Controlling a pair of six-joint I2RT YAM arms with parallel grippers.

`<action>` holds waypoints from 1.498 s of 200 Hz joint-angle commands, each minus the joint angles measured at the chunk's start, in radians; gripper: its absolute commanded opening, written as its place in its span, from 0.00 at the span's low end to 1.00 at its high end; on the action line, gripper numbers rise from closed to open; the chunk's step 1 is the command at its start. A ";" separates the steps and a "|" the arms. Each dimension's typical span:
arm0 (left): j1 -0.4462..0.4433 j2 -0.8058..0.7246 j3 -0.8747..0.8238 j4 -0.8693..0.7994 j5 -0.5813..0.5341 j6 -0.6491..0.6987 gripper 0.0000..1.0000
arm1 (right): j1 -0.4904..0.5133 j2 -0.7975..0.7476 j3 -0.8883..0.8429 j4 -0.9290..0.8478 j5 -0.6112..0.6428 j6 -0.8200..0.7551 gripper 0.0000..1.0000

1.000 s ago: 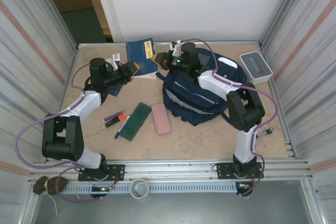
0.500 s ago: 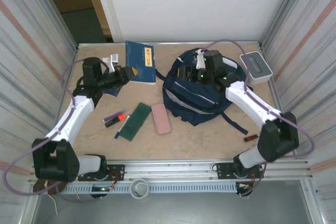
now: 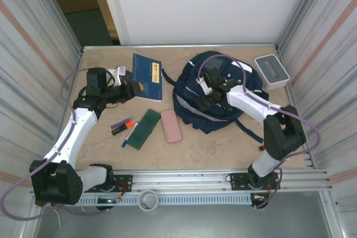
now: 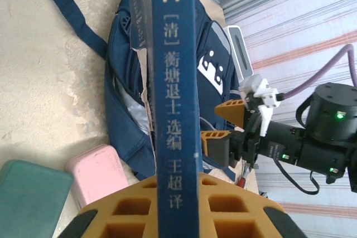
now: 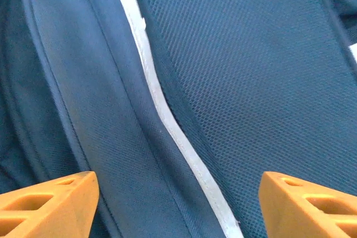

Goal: Pack the student bag

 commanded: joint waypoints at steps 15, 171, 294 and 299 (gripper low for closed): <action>-0.007 -0.038 -0.012 0.007 0.003 0.038 0.00 | 0.032 0.092 0.064 -0.035 0.036 -0.088 0.83; -0.139 -0.053 -0.098 -0.030 0.019 0.066 0.00 | -0.004 -0.091 0.200 -0.042 0.065 -0.118 0.00; -0.329 0.140 -0.092 0.173 0.117 -0.114 0.00 | -0.235 -0.122 0.394 -0.074 -0.331 0.122 0.00; -0.346 0.165 -0.079 0.196 0.117 -0.123 0.00 | -0.238 -0.118 0.400 -0.069 -0.341 0.125 0.00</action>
